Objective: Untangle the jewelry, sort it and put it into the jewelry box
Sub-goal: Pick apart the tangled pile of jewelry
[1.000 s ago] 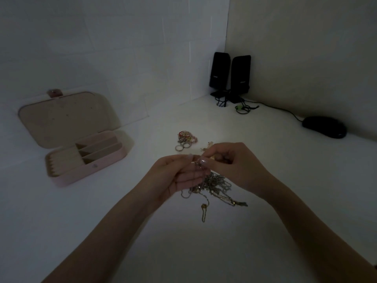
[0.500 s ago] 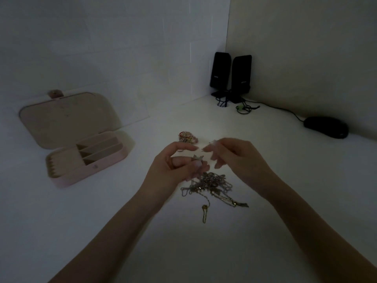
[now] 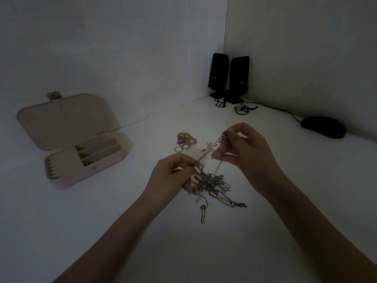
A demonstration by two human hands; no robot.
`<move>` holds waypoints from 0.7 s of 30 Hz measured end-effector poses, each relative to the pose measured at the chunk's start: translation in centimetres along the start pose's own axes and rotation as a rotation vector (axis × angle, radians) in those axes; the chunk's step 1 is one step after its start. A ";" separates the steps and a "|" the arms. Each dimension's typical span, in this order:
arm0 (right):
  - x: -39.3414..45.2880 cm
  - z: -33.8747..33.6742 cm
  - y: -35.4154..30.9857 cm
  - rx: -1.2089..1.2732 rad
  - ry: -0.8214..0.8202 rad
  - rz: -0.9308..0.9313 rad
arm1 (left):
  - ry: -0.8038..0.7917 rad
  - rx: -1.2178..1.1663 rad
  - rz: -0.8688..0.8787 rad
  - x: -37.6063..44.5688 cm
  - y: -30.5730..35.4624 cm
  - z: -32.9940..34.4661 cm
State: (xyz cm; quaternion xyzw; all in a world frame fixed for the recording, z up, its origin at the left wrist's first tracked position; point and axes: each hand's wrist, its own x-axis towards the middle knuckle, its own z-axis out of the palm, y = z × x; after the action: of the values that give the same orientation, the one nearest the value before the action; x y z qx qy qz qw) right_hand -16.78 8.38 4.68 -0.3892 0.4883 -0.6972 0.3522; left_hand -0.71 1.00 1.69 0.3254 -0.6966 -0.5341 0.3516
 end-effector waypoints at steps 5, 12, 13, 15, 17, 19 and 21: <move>0.1 -0.5 -0.7 -0.091 0.115 -0.106 | 0.044 0.362 0.132 -0.2 0.2 -0.9; 0.1 -0.4 -0.8 -0.019 0.141 -0.186 | 0.196 0.718 0.251 0.1 0.2 -1.9; 0.1 -0.4 -0.7 -0.006 0.139 -0.175 | 0.228 0.797 0.291 0.2 0.0 -1.9; 0.1 -0.4 -0.6 0.032 0.133 -0.131 | 0.306 0.826 0.335 0.4 -0.3 -2.2; 0.2 -0.4 -0.7 0.059 0.128 -0.086 | 0.373 0.600 0.289 0.7 -0.3 -2.7; 0.2 -0.6 -0.9 0.089 0.128 -0.053 | 0.387 0.259 0.149 1.3 -0.1 -3.1; 0.3 -0.8 -1.0 0.119 0.125 -0.027 | 0.330 -0.131 -0.023 1.5 0.5 -3.3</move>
State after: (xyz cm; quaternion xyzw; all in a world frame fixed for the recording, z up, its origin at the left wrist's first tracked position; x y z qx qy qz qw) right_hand -17.75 8.75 5.55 -0.3298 0.4616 -0.7527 0.3340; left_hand 1.19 -1.83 2.94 0.3933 -0.5893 -0.5216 0.4754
